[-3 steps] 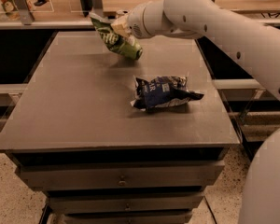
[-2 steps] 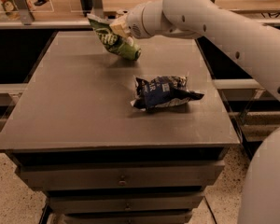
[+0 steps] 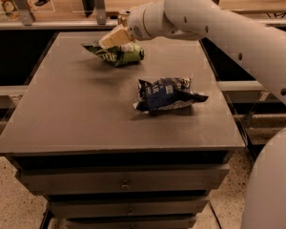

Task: Move green jalapeno chip bag near orange can

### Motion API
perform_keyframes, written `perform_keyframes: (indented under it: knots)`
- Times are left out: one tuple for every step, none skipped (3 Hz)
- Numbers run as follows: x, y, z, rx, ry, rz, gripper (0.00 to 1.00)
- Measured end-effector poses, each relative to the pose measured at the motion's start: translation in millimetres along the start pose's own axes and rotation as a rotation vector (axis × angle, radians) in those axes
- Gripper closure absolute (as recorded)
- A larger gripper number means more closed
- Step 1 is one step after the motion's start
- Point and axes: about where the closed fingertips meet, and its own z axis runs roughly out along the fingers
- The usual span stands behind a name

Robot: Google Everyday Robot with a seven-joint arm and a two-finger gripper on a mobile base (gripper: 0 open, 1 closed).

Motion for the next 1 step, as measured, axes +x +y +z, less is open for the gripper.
perform_keyframes:
  knots:
    - [0.0, 0.1, 0.1, 0.000, 0.000, 0.000, 0.00]
